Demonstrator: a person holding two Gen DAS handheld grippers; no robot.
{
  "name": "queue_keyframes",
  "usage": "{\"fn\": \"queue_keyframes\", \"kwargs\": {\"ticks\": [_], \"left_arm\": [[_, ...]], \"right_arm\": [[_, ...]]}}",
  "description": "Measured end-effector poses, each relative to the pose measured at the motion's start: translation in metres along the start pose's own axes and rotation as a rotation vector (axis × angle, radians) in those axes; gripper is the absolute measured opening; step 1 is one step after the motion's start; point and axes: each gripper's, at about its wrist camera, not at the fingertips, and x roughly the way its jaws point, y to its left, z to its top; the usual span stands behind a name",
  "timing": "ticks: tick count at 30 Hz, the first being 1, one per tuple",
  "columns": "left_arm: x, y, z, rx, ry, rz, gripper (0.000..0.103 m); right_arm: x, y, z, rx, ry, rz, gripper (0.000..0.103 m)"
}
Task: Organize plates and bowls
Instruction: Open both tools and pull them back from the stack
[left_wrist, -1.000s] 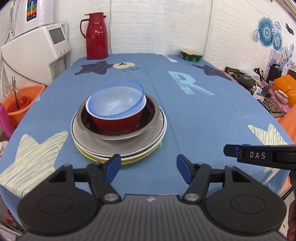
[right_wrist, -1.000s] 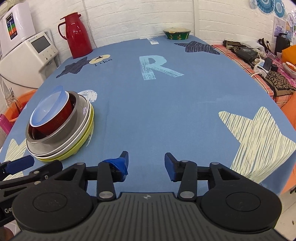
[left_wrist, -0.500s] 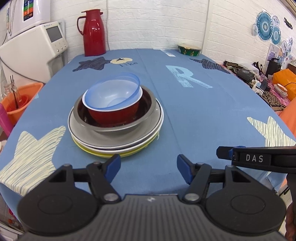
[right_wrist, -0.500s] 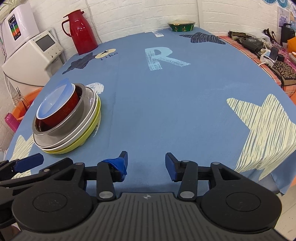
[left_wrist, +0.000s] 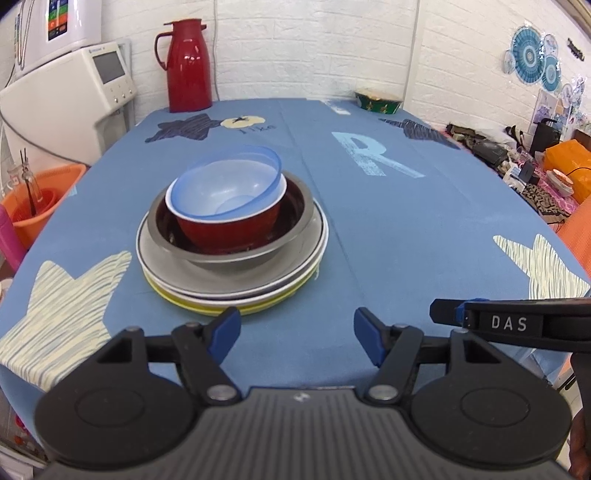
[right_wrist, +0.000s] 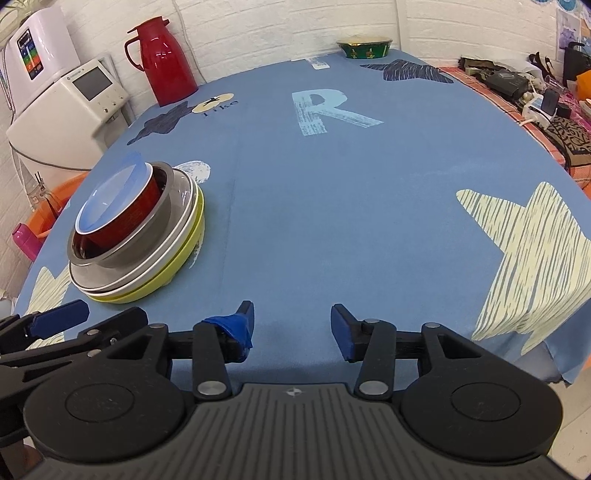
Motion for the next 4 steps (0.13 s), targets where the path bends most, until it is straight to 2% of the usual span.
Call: {"fn": "queue_keyframes", "kwargs": {"ticks": [4], "left_arm": [[-0.0026,-0.0007,0.0008,0.007,-0.014,0.001,0.066]], "right_arm": [[-0.0019,-0.0004,0.0013,0.004,-0.007,0.001,0.031]]}}
